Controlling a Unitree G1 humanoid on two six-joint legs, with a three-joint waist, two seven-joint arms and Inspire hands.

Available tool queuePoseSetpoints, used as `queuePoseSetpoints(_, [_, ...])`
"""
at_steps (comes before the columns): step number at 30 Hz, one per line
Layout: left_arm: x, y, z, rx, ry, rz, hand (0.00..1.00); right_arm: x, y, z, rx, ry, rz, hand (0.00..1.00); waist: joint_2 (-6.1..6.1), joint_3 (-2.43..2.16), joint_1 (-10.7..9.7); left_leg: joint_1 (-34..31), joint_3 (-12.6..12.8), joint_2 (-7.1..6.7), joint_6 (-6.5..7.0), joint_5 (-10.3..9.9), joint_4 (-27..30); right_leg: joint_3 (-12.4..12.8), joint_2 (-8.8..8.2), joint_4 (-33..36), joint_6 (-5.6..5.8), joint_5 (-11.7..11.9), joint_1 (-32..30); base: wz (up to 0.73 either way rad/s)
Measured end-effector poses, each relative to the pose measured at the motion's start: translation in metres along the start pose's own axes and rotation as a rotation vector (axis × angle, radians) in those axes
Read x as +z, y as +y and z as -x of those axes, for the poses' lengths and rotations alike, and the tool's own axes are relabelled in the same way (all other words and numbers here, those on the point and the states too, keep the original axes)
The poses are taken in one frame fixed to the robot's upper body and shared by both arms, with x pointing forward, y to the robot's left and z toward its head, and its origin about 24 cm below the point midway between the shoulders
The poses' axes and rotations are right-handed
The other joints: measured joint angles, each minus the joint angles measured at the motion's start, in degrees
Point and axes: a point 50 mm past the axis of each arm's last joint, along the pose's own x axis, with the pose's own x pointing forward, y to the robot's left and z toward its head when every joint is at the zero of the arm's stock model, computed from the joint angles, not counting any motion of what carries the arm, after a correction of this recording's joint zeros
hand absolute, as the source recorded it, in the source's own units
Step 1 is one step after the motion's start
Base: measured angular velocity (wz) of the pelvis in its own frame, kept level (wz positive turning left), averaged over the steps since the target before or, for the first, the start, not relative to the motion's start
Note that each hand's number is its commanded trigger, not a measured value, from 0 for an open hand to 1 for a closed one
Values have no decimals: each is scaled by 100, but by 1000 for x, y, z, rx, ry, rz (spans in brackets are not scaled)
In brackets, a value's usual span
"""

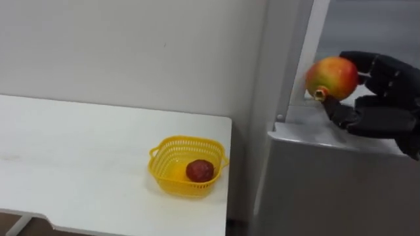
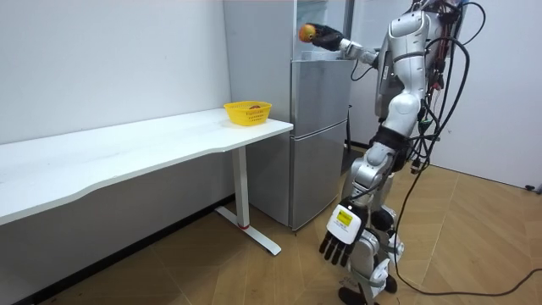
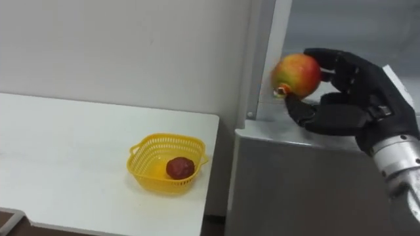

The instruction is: Retrieve from the upper fridge

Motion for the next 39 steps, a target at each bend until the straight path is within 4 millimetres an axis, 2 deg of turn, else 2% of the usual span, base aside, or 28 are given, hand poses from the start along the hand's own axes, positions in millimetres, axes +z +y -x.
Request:
queuePoseSetpoints(5, [-8, -9, 0, -27, 24, 6, 0, 22, 21, 6, 41, -157, -91, 100, 14, 0, -20, -2, 9, 11, -2, -2, 8, -19, 1, 12, -19, 12, 8, 0])
queuePoseSetpoints(11, [-13, -14, 0, -42, 44, 12, 0, 27, 31, 20, 108, -198, -72, 100, 52, -4, -36, 6, 16, 8, -1, -3, 13, -24, -4, 13, -21, 14, 29, 2])
queuePoseSetpoints(16, [-13, -25, 0, -65, 41, 33, 0, 32, 36, 28, 154, -222, -53, 100, 154, -41, -118, -13, 32, 6, 1, -4, 7, -19, -5, 15, -21, 14, -3, -1])
queuePoseSetpoints(20, [-13, -26, 0, -69, 42, 40, 0, 36, 34, 31, 154, -240, 19, 100, 198, -47, -178, -9, 29, 16, -1, -3, -2, -13, 3, 18, -21, 14, -7, -1])
queuePoseSetpoints(24, [-14, -27, 0, -73, 47, 40, 0, 35, 36, 32, 173, -237, 78, 100, 169, -32, -147, 39, 119, 32, -3, -3, -17, 22, 13, 23, -21, 13, 4, -8])
queuePoseSetpoints(26, [-12, -26, -1, -73, 40, 39, 0, 32, 41, 32, 175, -237, 75, 100, 107, -4, -69, 38, 161, 37, -10, -8, -19, 104, 23, 17, -21, 13, -2, -10])
queuePoseSetpoints(29, [-5, -26, -2, -75, 25, 29, 0, 27, 48, 33, 194, -223, 145, 100, 41, 3, 35, 7, 144, 28, -8, -10, -6, 155, 23, 5, -22, 14, -22, -2])
queuePoseSetpoints(34, [3, -26, -4, -75, 4, 13, 0, 13, 59, 33, 248, -174, 229, 100, -26, 11, 148, 47, 81, 20, -6, -9, 15, 130, 21, 11, -29, 18, 27, 7])
queuePoseSetpoints(39, [6, -27, -4, -103, -2, -1, 0, 0, 62, 32, 297, -115, 281, 100, -15, 27, 216, 22, -53, 1, 5, -17, 16, -23, 4, 8, -26, 17, 66, 14])
